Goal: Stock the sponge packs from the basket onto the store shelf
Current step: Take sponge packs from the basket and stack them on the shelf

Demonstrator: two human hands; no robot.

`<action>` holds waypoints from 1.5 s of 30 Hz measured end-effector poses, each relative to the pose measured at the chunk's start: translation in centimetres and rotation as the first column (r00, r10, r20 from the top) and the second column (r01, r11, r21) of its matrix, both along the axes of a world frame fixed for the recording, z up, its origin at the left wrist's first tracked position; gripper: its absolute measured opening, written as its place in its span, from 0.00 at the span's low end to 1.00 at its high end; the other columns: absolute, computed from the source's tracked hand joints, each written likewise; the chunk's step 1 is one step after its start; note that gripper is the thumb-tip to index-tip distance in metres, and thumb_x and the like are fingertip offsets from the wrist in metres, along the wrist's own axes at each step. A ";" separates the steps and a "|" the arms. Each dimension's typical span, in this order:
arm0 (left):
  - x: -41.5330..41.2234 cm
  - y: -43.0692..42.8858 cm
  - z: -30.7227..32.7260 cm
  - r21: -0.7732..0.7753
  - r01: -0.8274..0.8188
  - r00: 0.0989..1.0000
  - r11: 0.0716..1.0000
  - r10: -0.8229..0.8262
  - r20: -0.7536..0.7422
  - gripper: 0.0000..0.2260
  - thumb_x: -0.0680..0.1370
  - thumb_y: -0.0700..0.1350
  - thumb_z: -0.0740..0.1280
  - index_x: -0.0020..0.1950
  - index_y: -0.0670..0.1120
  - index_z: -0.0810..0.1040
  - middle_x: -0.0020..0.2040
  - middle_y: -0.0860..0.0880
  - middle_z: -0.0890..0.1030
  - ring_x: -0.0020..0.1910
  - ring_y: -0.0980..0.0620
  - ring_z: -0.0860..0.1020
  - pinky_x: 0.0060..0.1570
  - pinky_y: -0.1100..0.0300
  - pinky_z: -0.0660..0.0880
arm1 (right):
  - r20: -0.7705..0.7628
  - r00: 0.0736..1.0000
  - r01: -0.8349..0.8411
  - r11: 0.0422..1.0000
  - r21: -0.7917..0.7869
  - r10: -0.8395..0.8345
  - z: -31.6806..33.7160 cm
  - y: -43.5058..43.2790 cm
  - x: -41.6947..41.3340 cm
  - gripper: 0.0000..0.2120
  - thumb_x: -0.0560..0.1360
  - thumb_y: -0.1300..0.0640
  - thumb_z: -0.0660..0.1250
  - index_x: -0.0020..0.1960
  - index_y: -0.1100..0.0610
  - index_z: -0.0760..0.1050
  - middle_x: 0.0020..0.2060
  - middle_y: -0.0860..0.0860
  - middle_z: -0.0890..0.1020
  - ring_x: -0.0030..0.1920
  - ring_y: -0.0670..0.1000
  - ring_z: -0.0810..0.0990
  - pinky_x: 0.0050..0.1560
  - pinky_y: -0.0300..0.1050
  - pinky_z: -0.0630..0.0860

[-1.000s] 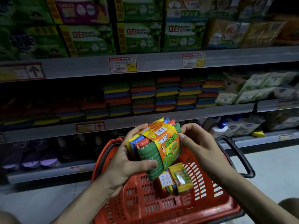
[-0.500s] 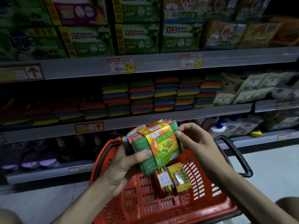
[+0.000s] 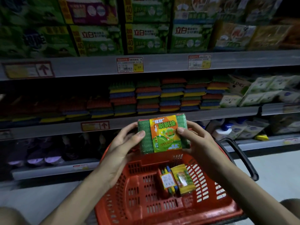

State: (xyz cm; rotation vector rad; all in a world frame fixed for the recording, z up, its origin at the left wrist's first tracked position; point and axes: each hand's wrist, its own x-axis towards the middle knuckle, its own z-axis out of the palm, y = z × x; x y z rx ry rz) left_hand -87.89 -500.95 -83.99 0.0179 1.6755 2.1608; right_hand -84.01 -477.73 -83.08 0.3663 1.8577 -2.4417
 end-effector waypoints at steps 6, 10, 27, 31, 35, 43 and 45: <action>0.1 -1.3 -0.5 -0.052 -0.042 0.998 0.998 0.039 -0.058 0.30 0.61 0.54 0.80 0.63 0.55 0.79 0.59 0.47 0.84 0.56 0.48 0.84 0.51 0.52 0.80 | -0.069 0.997 0.038 0.999 0.033 -0.036 0.5 -1.0 -1.1 0.26 0.70 0.50 0.77 0.67 0.49 0.78 0.61 0.56 0.84 0.61 0.58 0.84 0.67 0.62 0.76; 0.4 -2.0 -0.5 0.038 -0.123 0.992 0.992 0.123 -0.017 0.30 0.62 0.46 0.80 0.62 0.46 0.75 0.55 0.46 0.86 0.50 0.48 0.85 0.44 0.56 0.81 | -0.126 0.987 0.095 0.993 -0.074 -0.104 0.5 -2.7 -2.0 0.31 0.68 0.48 0.80 0.67 0.54 0.77 0.62 0.58 0.83 0.62 0.57 0.83 0.63 0.50 0.81; 0.9 -8.2 2.3 0.217 -0.532 0.847 0.819 0.515 0.134 0.15 0.76 0.42 0.74 0.59 0.45 0.73 0.48 0.43 0.88 0.44 0.47 0.87 0.37 0.58 0.82 | -0.183 0.954 -0.165 0.923 0.347 0.239 1.6 -13.7 0.0 0.18 0.79 0.59 0.71 0.67 0.48 0.78 0.61 0.42 0.84 0.62 0.44 0.82 0.63 0.50 0.81; 0.7 -8.6 2.9 0.167 -0.600 0.799 0.782 0.592 0.101 0.17 0.75 0.42 0.75 0.61 0.44 0.74 0.55 0.40 0.85 0.41 0.51 0.87 0.34 0.64 0.81 | -0.214 0.950 -0.147 0.930 0.337 0.228 1.5 -16.7 -0.4 0.21 0.79 0.63 0.70 0.70 0.49 0.76 0.62 0.43 0.84 0.64 0.45 0.81 0.69 0.54 0.76; 0.1 -9.6 2.6 0.124 -0.623 0.781 0.772 0.623 0.039 0.17 0.75 0.46 0.77 0.60 0.46 0.75 0.57 0.43 0.84 0.47 0.54 0.87 0.38 0.66 0.81 | -0.240 0.938 -0.154 0.922 0.355 0.250 1.0 -18.6 -0.7 0.25 0.79 0.65 0.69 0.71 0.43 0.75 0.63 0.39 0.83 0.66 0.41 0.79 0.68 0.46 0.75; -1.4 -11.4 0.5 -0.002 -0.579 0.800 0.815 0.568 -0.193 0.10 0.81 0.40 0.69 0.59 0.53 0.77 0.53 0.55 0.86 0.54 0.56 0.84 0.49 0.58 0.80 | -0.270 0.951 -0.080 0.961 0.265 0.153 -0.5 -20.7 -2.9 0.32 0.72 0.58 0.71 0.74 0.42 0.72 0.66 0.44 0.81 0.68 0.42 0.77 0.58 0.36 0.78; -1.6 -11.6 0.3 -0.045 -0.574 0.803 0.818 0.551 -0.226 0.12 0.81 0.39 0.68 0.61 0.54 0.77 0.49 0.57 0.86 0.51 0.61 0.84 0.51 0.56 0.80 | -0.285 0.948 -0.066 0.964 0.259 0.141 -0.5 -21.1 -3.4 0.33 0.71 0.58 0.70 0.75 0.44 0.71 0.66 0.43 0.81 0.68 0.40 0.77 0.61 0.40 0.78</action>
